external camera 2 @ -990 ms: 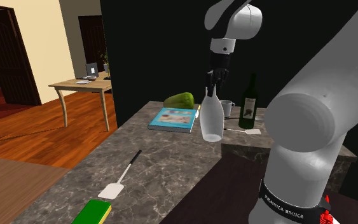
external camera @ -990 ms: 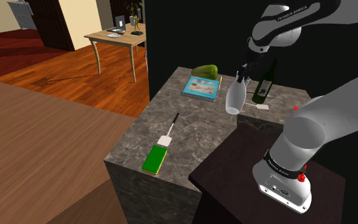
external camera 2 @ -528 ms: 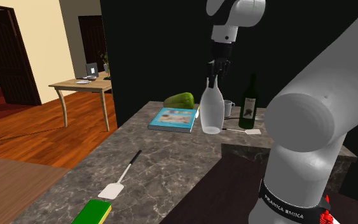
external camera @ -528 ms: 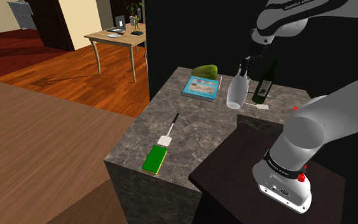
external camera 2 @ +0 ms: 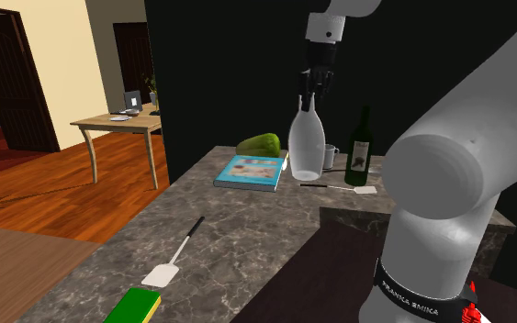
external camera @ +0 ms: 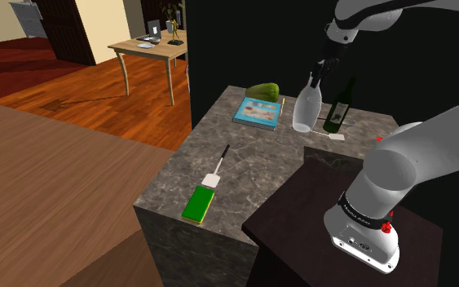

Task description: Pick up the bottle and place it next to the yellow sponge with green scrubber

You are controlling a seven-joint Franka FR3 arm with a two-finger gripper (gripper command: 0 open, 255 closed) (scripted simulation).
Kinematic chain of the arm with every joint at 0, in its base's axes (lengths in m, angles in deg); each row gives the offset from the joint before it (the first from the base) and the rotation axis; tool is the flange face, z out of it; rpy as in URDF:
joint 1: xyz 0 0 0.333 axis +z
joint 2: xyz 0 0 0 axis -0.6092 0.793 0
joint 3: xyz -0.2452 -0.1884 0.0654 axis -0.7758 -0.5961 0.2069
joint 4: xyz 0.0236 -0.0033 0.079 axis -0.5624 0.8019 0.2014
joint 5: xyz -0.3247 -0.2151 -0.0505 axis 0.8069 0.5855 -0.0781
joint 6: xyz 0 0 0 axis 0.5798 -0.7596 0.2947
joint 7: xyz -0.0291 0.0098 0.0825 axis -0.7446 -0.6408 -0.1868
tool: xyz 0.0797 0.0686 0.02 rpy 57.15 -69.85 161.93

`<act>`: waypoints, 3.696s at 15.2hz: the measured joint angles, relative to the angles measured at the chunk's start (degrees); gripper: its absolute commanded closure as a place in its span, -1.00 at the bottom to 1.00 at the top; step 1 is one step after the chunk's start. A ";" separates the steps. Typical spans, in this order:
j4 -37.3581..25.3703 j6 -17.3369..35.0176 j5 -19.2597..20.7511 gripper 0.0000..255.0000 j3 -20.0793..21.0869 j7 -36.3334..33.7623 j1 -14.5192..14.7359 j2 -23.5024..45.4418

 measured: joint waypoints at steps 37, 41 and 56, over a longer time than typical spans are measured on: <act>-25.43 -25.52 -3.70 1.00 6.93 -3.99 2.51 0.40; -23.65 -25.52 -5.21 1.00 11.83 -9.90 3.77 -0.99; -24.89 -24.21 -11.60 1.00 28.66 -30.54 9.24 2.18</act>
